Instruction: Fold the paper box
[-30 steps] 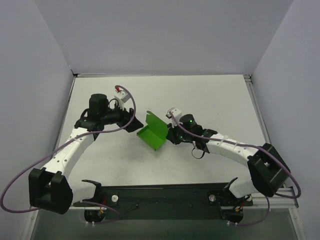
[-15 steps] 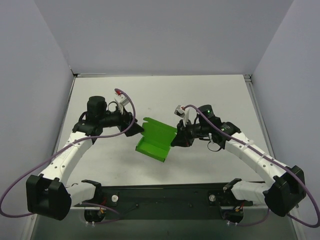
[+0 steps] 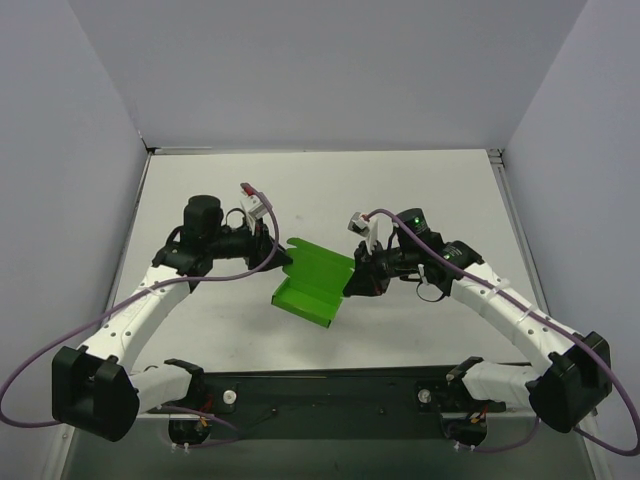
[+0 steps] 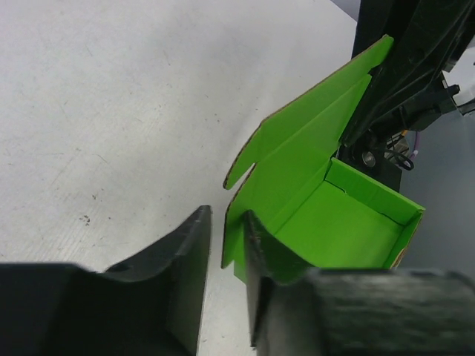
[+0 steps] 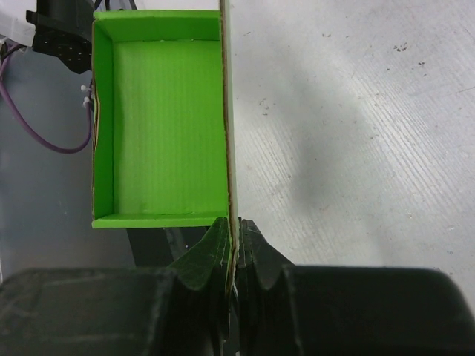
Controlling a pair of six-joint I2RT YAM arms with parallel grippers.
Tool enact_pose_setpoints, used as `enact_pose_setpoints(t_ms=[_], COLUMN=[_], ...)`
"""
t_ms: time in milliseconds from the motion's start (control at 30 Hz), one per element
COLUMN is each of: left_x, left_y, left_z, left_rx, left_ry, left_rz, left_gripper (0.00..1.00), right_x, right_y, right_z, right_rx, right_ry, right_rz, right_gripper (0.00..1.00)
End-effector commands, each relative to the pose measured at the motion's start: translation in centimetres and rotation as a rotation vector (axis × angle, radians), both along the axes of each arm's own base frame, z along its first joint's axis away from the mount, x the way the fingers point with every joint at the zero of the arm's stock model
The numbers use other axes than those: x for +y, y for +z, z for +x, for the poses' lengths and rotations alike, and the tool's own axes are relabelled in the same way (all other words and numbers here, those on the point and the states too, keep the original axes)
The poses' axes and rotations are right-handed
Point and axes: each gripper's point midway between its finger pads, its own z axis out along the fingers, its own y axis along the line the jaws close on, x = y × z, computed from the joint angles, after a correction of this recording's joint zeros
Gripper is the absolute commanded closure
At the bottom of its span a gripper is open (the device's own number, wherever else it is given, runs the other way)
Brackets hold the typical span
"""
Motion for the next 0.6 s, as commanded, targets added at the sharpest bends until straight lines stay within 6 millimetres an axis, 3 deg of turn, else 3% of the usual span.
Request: enact_pose_setpoints(t_ms=[0, 33, 100, 267, 433, 467, 500, 567], left_x=[-0.4, -0.5, -0.5, -0.4, -0.8, -0.6, -0.6, 0.5], left_y=[1.2, 1.2, 1.1, 0.5, -0.2, -0.3, -0.8, -0.7], left_z=[-0.1, -0.1, -0.1, 0.0, 0.1, 0.2, 0.0, 0.9], left_rx=[-0.069, -0.07, -0.078, -0.132, -0.171, -0.186, -0.195, -0.242], left_ry=[-0.032, -0.032, -0.027, 0.012, 0.074, 0.099, 0.112, 0.192], left_rz=[-0.02, -0.018, -0.009, 0.048, 0.091, 0.105, 0.125, 0.168], left_gripper=[0.76, 0.86, 0.91, 1.0, 1.0, 1.0, 1.0, 1.0], right_x=[0.4, 0.4, 0.2, -0.8, -1.3, -1.3, -1.5, -2.5], right_y=[0.9, 0.9, 0.4, -0.3, -0.1, -0.2, -0.1, -0.2], right_z=[0.4, 0.5, 1.0, 2.7, 4.6, 4.7, 5.1, 6.2], right_rx=[-0.04, -0.044, -0.054, -0.078, -0.104, -0.079, -0.065, -0.038], right_ry=[0.014, 0.009, -0.022, -0.133, -0.291, -0.321, -0.364, -0.458], right_rz=[-0.004, -0.01, -0.044, -0.128, -0.196, -0.195, -0.195, -0.195], right_gripper=[1.0, 1.0, 1.0, 1.0, 1.0, 0.95, 0.8, 0.67])
